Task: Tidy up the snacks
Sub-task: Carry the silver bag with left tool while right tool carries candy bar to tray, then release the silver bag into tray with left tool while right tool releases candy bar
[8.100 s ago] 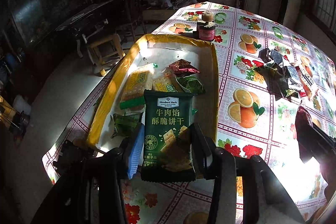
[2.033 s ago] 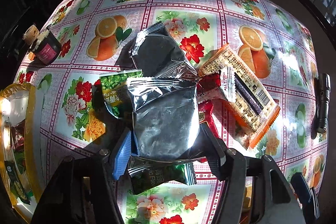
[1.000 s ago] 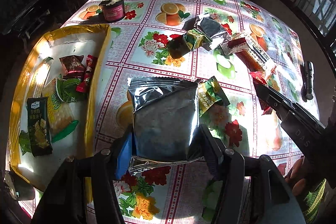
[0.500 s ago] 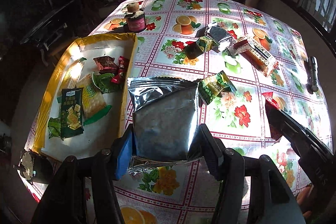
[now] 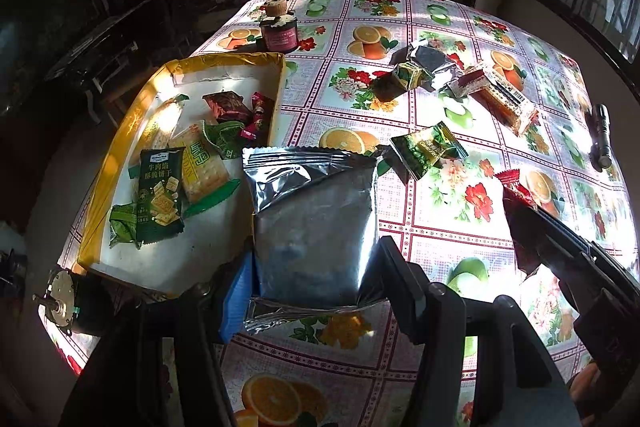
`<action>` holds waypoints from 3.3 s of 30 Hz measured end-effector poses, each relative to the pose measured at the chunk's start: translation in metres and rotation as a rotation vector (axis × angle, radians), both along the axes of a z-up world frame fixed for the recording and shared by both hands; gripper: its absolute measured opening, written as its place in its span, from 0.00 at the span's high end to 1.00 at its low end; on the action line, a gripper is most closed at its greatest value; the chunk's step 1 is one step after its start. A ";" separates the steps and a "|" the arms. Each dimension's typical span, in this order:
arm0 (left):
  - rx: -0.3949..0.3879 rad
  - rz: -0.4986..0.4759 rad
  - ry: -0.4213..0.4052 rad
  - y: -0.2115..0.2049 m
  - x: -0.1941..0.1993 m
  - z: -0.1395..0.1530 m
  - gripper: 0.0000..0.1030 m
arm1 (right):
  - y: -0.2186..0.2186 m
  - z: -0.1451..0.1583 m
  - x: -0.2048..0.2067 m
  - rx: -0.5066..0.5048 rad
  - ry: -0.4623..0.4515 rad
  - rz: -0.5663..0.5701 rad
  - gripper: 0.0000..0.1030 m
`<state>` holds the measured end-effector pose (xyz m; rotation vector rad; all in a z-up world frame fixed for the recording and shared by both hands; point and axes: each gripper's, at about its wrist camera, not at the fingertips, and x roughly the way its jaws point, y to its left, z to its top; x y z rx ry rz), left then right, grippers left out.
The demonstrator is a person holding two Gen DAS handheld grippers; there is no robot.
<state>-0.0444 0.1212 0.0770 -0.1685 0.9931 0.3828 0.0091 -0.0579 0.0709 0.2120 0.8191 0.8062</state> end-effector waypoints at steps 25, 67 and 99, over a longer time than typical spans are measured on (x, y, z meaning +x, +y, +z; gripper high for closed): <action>0.010 0.047 -0.026 0.016 -0.020 0.005 0.43 | 0.019 0.005 -0.016 -0.004 -0.014 0.041 0.80; 0.033 0.227 -0.040 0.094 -0.050 -0.002 0.43 | 0.103 0.005 -0.024 -0.032 -0.012 0.195 0.80; -0.069 0.271 0.074 0.144 0.001 -0.044 0.43 | 0.253 -0.028 0.076 -0.122 0.045 0.286 0.80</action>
